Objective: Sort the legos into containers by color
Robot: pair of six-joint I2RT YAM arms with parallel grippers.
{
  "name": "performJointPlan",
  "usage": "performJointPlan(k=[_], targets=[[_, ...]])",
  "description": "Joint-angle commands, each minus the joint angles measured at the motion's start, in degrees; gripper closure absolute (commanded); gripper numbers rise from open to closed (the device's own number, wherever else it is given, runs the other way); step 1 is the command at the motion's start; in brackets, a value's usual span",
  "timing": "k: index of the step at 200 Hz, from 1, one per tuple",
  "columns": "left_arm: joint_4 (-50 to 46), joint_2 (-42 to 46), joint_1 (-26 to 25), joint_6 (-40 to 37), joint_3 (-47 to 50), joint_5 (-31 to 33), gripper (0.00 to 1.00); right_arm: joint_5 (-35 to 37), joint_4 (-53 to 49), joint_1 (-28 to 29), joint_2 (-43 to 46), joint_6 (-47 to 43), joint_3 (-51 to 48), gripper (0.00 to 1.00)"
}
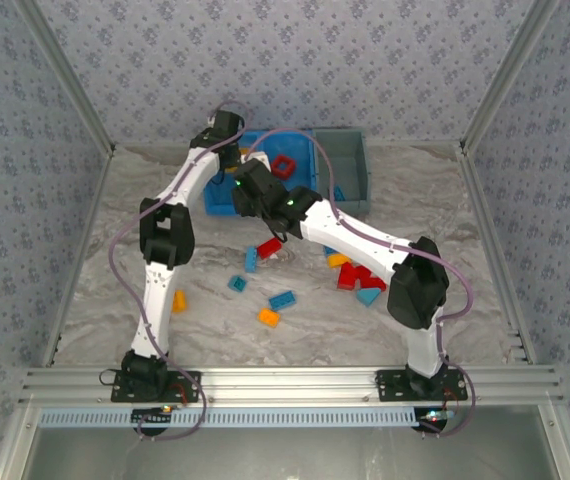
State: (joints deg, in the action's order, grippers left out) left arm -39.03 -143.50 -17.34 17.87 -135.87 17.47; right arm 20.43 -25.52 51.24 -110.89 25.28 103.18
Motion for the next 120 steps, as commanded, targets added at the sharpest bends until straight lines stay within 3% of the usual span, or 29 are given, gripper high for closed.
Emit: performJointPlan(k=[1,71,120], targets=[[-2.18,-1.19,-0.5,-0.43,-2.87,-3.05,0.76,1.46,-1.73,-0.1,0.83,1.18,0.84,0.49],[-4.6,8.22,-1.01,0.64,-0.06,-3.26,0.65,5.99,-2.41,-0.25,8.55,3.61,-6.89,0.49],[-0.29,25.15,-3.83,2.26,13.45,-2.27,0.54,8.43,-14.37,-4.92,20.6,16.36,-22.12,0.46]])
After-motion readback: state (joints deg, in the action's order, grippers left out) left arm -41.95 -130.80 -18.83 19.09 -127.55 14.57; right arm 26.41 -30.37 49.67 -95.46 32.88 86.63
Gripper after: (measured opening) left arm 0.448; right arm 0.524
